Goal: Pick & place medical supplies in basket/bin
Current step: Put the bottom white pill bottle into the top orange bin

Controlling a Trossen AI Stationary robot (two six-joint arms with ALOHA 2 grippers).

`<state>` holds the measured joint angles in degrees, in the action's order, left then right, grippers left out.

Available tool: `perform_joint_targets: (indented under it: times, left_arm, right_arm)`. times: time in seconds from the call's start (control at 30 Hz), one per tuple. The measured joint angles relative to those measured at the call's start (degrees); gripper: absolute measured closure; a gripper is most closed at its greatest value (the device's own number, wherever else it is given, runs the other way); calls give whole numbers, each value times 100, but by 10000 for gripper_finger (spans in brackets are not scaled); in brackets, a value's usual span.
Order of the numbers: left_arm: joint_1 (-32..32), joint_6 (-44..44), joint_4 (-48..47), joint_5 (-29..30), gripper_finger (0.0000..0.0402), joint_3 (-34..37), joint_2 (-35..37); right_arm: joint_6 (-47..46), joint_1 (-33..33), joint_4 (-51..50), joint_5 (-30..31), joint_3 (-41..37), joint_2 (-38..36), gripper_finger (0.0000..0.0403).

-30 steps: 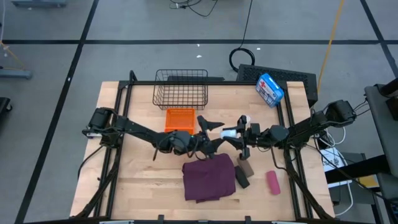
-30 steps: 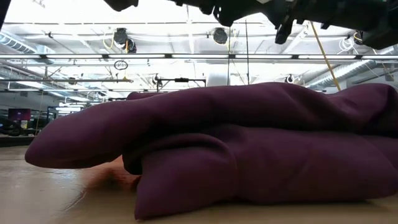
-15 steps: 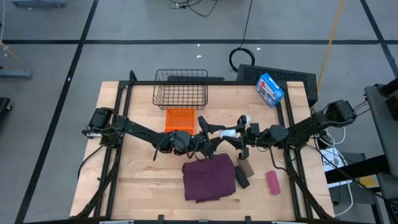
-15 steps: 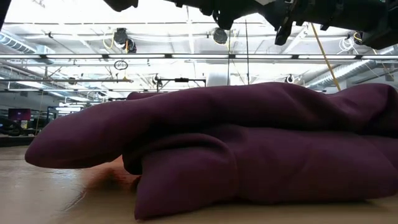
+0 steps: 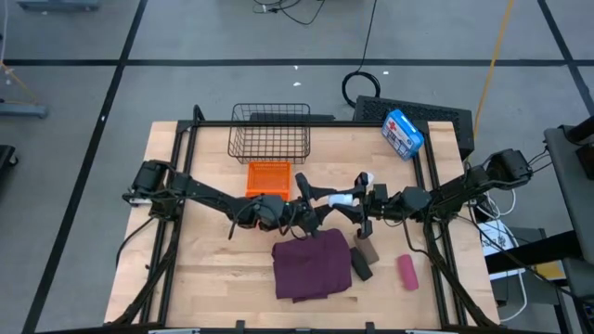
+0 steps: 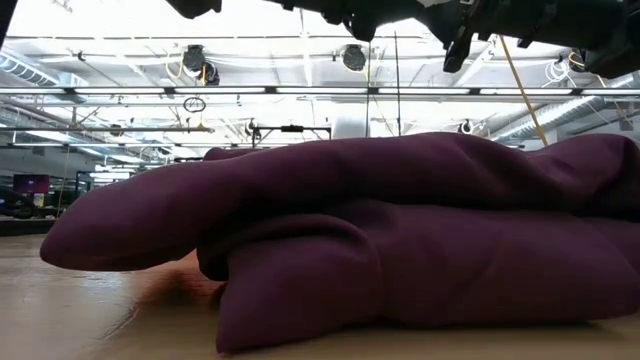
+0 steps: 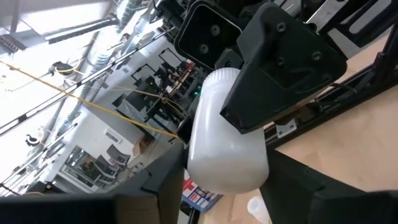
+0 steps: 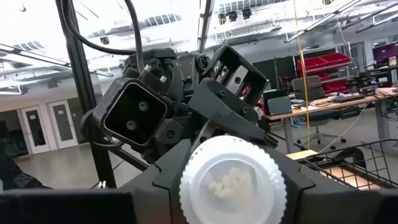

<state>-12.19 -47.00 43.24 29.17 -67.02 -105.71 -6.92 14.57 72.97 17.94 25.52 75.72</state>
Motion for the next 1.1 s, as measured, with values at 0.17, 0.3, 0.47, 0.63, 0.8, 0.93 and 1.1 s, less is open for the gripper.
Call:
perform_joint_targets:
  times: [0.17, 0.3, 0.47, 0.63, 0.8, 0.93, 1.1]
  left_arm:
    - [-32, -323, 13, 32, 253, 2, 0]
    - [-64, -491, 32, 25, 235, 2, 0]
    - [-63, -499, 96, -199, 139, 2, -11]
    - [-59, -592, 138, -276, 93, 0, -10]
    - [-69, -792, 144, -277, 99, -2, -9]
    - [-137, -1068, 120, -275, 152, -4, -9]
    - [-199, -1141, 19, -258, 246, -4, -9]
  right_arm:
    - [28, 0, -19, -8, 0, 0, 268]
    - [48, 0, -30, -32, 0, 2, 268]
    - [30, 0, -164, -51, 4, 20, 268]
    - [-102, 0, -182, -56, 2, 17, 268]
    - [-127, 0, -165, -40, 2, 17, 268]
    - [-137, 0, -152, -36, 2, 17, 268]
    - [-155, 0, -136, -36, 0, 13, 268]
